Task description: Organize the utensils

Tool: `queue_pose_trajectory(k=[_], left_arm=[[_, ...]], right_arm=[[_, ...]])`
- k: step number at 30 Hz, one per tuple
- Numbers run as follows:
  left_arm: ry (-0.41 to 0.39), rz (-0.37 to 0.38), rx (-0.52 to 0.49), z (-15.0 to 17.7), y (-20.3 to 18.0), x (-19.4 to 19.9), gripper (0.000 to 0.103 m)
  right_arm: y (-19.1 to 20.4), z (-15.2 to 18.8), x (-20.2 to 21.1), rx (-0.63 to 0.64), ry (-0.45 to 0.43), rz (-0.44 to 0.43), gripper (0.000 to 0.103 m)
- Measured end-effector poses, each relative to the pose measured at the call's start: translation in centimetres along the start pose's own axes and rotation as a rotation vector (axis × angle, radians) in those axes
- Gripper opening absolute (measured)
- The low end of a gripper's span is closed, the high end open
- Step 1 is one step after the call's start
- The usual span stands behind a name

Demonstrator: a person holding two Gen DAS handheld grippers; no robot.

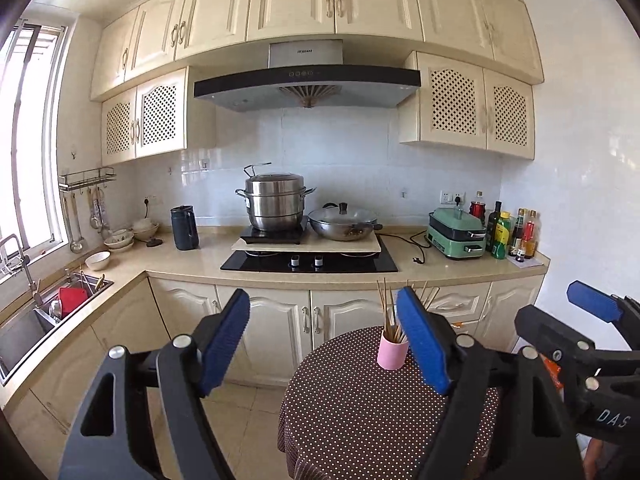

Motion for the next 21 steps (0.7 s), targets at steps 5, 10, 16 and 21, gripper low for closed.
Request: queue_pose_trajectory(k=[5,10,16,21], left_arm=[[-0.018,0.012,0.004,-0.5,0.8,2.9,0.075],[-0.047,0.003,0.002,-1.4,1.6,5.8,0.075],[-0.074,-0.009,0.002,-2.1,2.2,7.8,0.075],[-0.085,-0.010,-0.007,-2.2,2.1,8.6,0.075]], right_arm=[[1.9,-0.4,2.8,0.018,-0.019,-0.005,0.091],[3.3,-0.5,4.8,0.029,-0.027,-0.015,0.091],[4.3,-0.5,6.6,0.034,-0.041,-0.026,0.092],[4.6,-0.4,7.3,0.031,-0.042,-0.029,0.092]])
Point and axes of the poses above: each gripper's, at about its wrist camera, not at the fingertips, and x roughly against the way its jaws point, y to its left, z to its underside, the point moved 8 cm from there along -x, roughly the way its jaws point, and after that the axes turned 7 degrees about -y, right-handed, at the moved point
